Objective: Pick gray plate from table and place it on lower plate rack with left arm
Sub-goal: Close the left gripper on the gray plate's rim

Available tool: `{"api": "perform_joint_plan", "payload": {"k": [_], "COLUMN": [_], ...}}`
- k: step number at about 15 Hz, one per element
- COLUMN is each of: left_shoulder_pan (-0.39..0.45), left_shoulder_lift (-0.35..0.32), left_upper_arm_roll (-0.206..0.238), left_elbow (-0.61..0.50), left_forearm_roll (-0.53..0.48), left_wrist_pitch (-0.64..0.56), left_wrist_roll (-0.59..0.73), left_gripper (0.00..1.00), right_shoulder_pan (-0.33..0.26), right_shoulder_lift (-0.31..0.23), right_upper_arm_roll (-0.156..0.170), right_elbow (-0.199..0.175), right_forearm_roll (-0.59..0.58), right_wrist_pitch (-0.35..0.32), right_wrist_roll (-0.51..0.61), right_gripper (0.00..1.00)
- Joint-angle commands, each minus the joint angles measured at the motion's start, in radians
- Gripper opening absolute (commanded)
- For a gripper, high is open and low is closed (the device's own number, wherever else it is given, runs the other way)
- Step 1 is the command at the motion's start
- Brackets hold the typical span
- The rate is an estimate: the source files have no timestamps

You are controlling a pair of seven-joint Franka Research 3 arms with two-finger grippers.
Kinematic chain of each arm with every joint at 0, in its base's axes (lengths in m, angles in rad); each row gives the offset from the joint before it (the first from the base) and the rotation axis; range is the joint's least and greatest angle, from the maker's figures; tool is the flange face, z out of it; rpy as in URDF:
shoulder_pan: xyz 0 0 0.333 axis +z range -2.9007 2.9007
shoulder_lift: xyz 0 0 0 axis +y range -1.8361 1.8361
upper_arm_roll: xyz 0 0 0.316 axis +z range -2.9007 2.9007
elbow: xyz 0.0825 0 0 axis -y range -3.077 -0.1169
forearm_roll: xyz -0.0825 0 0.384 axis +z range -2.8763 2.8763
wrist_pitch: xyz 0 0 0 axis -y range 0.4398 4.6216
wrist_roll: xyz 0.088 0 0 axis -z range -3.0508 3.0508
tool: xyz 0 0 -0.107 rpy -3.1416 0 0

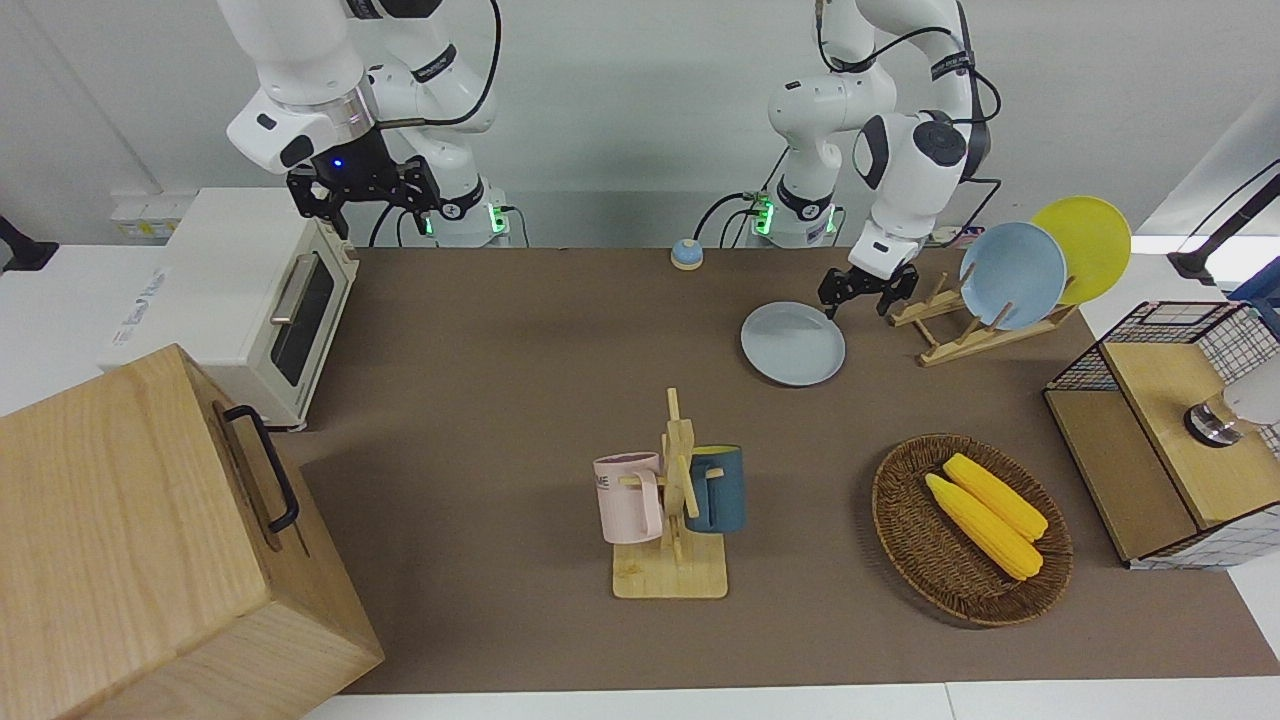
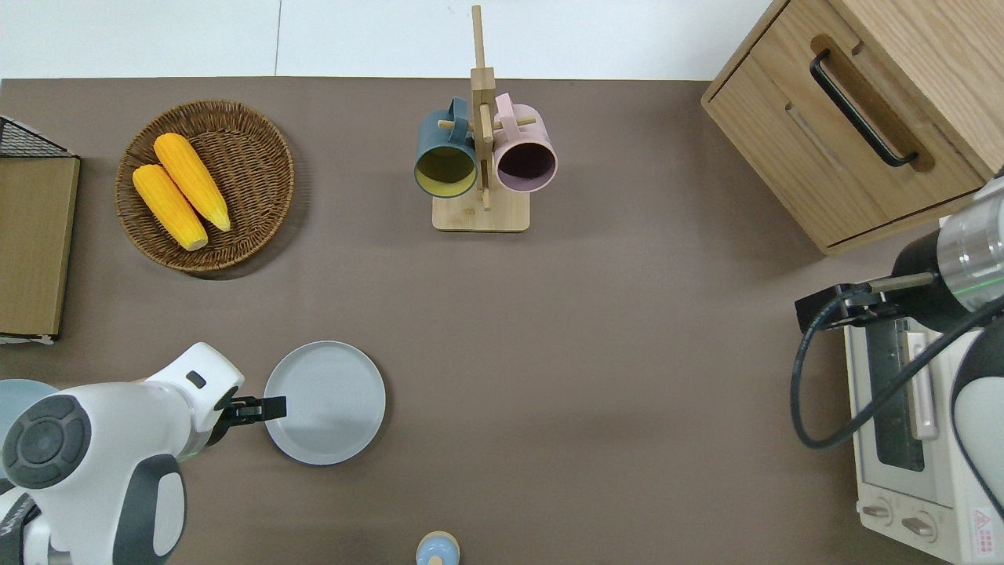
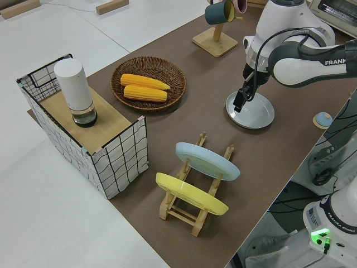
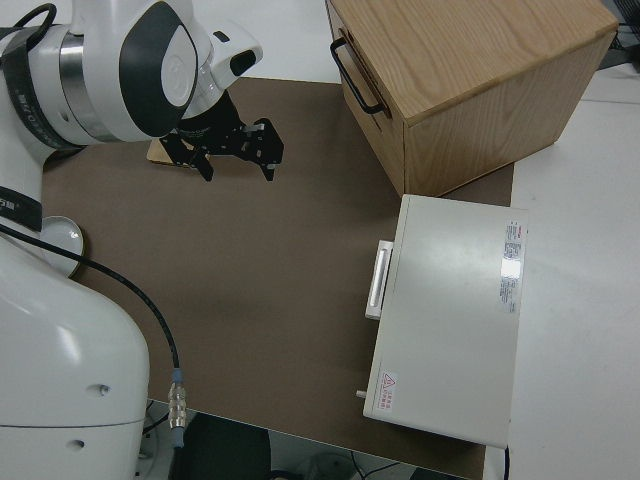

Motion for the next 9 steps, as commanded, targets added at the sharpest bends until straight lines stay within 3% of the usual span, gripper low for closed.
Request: {"api": "perform_joint_plan", "payload": {"k": [1, 9], "left_shoulder_pan": [-0.018, -0.043], "left_shoulder_lift": [0.04, 0.124], "left_upper_arm_roll": [0.007, 0.007], "left_elbow": [-0.029, -0.063], "left_forearm_roll": [-0.013, -0.013], "left_wrist_pitch": [0.071, 0.16], "left_wrist_roll": [-0.001, -0.001], "left_gripper": [0.99, 0.99], "right_shoulder_pan": [-0.024, -0.024], "right_shoulder_lift": [-0.002, -0.002], "right_upper_arm_roll": [0.021, 0.021], "right_elbow": [0.007, 0.006], "right_forearm_roll": [-0.006, -0.006], "right_wrist_pitch": [-0.011, -0.011], "right_wrist_roll": [0.012, 0.012], "right_gripper": [0.983, 0.983]}}
